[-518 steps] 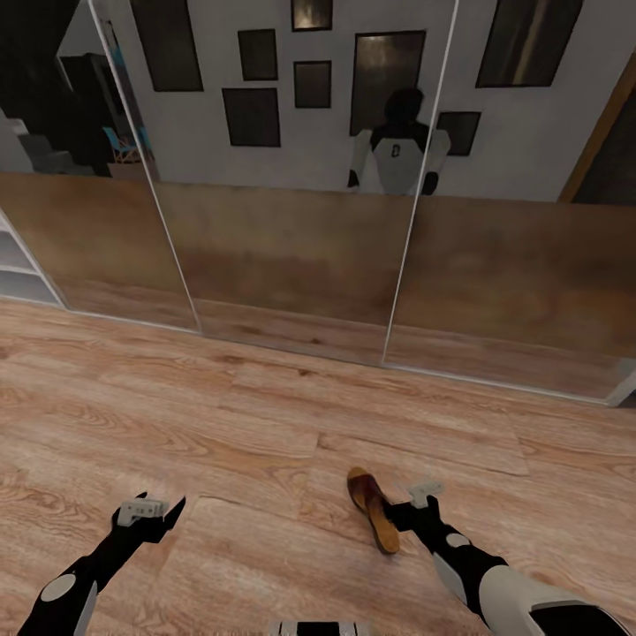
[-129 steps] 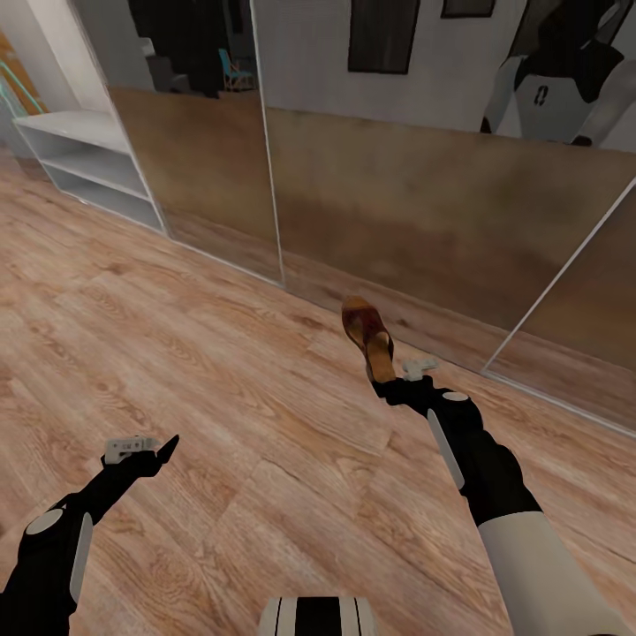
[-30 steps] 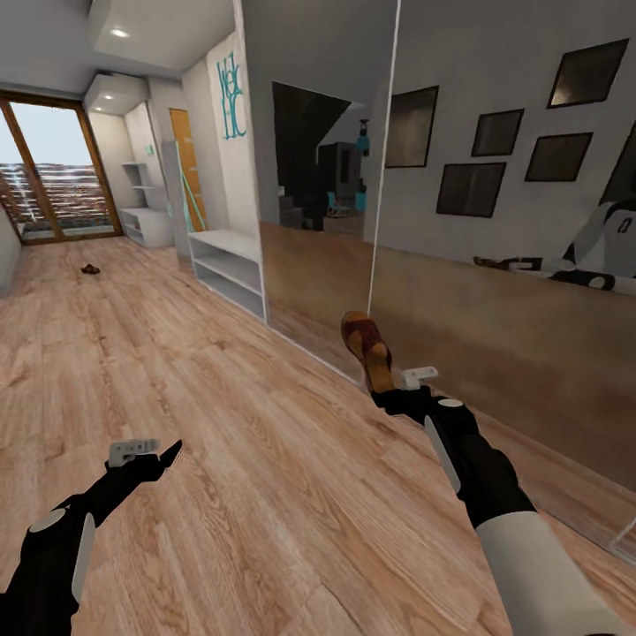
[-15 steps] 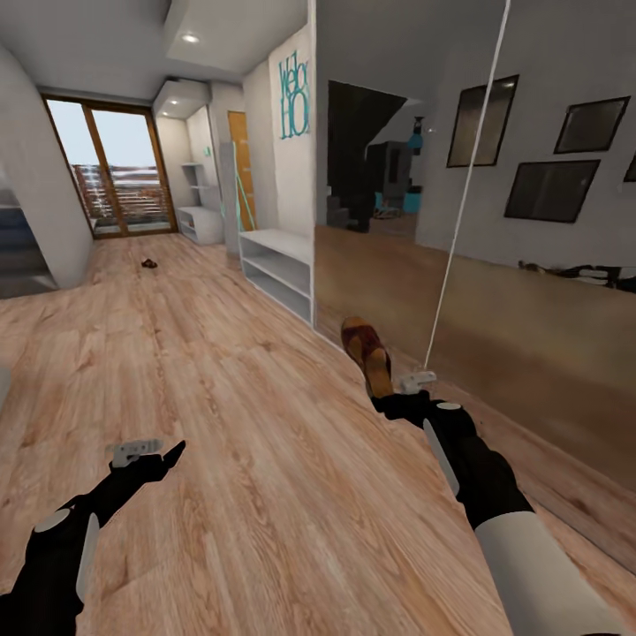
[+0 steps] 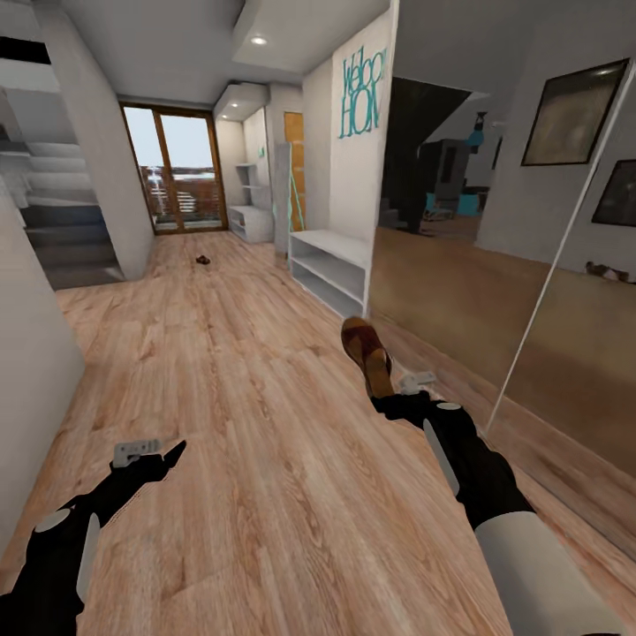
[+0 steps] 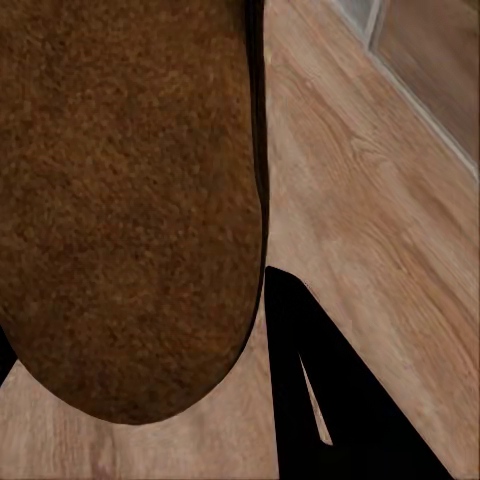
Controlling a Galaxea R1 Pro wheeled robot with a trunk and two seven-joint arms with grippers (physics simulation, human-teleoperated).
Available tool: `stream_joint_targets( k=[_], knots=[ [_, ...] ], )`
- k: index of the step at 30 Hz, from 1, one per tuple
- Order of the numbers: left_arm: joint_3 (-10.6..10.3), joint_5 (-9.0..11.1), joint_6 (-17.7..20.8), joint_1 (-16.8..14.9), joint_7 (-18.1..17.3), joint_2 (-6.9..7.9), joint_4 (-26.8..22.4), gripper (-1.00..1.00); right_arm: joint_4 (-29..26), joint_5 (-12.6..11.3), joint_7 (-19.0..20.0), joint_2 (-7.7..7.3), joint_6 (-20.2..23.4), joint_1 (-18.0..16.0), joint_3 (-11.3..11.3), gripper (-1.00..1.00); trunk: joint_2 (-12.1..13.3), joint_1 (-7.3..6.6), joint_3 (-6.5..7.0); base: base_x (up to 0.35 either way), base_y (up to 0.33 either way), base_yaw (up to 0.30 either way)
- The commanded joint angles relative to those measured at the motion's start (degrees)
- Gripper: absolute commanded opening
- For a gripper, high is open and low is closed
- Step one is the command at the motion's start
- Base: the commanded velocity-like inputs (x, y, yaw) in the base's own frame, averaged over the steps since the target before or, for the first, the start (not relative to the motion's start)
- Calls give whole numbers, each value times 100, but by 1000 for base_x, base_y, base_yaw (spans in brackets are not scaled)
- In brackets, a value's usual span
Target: Pick up the two gym shoes and the two sandals from the corridor floor and place them onto the hallstand (shoe rack) in the corridor, making sure they are on the rack and not on the floor. Arrange them so the two gym shoes are next to each other and the two sandals are next to each other.
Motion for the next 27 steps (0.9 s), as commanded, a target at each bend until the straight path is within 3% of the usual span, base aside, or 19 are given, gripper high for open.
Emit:
stream_joint_targets(
  k=[1,13,18,27],
  knots=[
    [14,-33,26,-6,-41,-4,-4,100,-10,-21,-6,-5,38,-4,8,-100,-2,2,-6,274,212,292],
    [-7,-36,26,-6,-41,-18,-4,100,-9,-21,-5,-10,38,-5,8,-100,-2,2,6,286,188,292],
    [-11,-47,26,-6,-41,-151,-4,100,-12,-21,-4,-13,38,-5,8,-100,-2,2,14,290,180,292],
    [-11,-50,26,-6,-41,-196,-4,100,-18,-21,-3,-14,38,-5,2,-100,-2,2,15,290,179,292]
  ],
)
